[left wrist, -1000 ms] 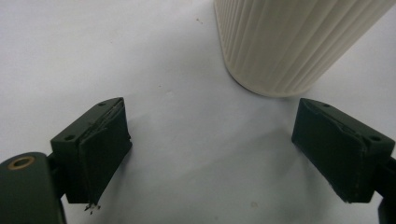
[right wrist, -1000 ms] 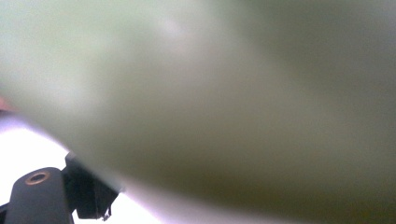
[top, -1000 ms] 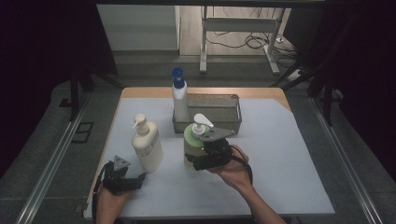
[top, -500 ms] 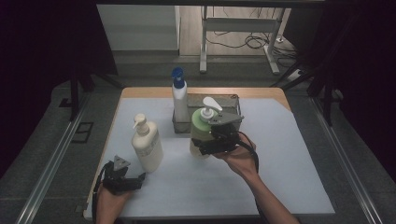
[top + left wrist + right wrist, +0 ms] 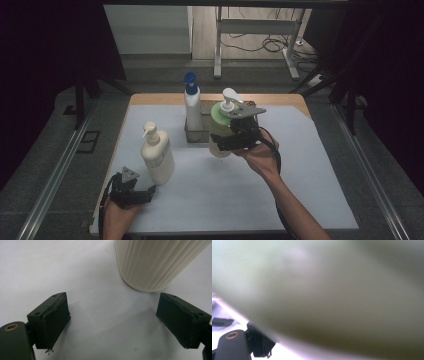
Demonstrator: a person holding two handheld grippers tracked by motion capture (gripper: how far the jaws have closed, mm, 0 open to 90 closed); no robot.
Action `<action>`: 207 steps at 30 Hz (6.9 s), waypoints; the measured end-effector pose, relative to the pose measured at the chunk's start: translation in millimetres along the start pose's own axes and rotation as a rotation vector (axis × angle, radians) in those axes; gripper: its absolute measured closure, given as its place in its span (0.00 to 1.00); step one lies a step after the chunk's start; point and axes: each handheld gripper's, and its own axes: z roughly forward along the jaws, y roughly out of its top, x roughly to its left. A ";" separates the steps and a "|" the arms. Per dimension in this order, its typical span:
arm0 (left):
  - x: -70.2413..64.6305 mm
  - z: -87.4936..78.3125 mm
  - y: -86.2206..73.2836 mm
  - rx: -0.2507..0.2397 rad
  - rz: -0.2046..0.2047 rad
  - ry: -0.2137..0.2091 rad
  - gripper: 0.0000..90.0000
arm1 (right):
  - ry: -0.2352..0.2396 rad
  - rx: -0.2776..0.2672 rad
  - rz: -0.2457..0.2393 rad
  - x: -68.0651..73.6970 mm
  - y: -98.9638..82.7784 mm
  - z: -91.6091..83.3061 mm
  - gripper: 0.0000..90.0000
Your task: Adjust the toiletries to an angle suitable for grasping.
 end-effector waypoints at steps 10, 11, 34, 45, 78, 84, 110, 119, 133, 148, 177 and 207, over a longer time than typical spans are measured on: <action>0.1 0.0 0.0 0.000 0.000 0.000 0.12 | -0.047 0.006 0.014 -16.2 14.6 5.9 0.14; 0.1 0.0 0.0 0.000 0.000 0.000 0.12 | -0.053 0.006 0.016 -17.9 15.7 7.2 0.14; 0.3 -0.1 0.0 0.002 0.003 0.000 0.12 | -0.129 0.008 0.043 -43.2 27.4 39.9 0.14; 0.2 -0.1 -0.1 0.001 0.001 0.000 0.12 | -0.170 0.011 0.056 -53.0 32.2 52.2 0.14; 0.2 -0.1 -0.1 0.001 0.001 0.000 0.12 | -0.178 0.095 0.072 -62.3 5.9 90.6 0.14; 0.2 -0.1 -0.1 0.001 0.001 0.000 0.12 | -0.175 0.110 0.080 -63.0 -0.8 97.1 0.14; 0.2 -0.2 -0.1 0.002 0.001 -0.001 0.12 | -0.143 0.119 0.137 -73.5 -19.1 110.4 0.13; 0.2 -0.2 -0.1 0.002 0.002 0.000 0.12 | -0.121 0.115 0.120 -76.1 -21.9 105.6 0.12; 0.1 -0.2 -0.1 0.002 0.002 0.000 0.12 | -0.119 0.070 0.071 -72.4 -27.7 79.9 0.10; 0.2 -0.3 -0.1 0.003 0.004 0.000 0.12 | -0.174 0.126 0.061 -72.5 -40.2 47.8 0.00; 0.2 -0.2 -0.1 0.003 0.002 0.000 0.12 | -0.241 0.137 0.247 -103.6 -56.2 77.6 1.00; 0.3 -0.2 0.0 0.003 0.001 -0.001 0.12 | -0.207 0.160 0.327 -105.4 -54.2 104.6 1.00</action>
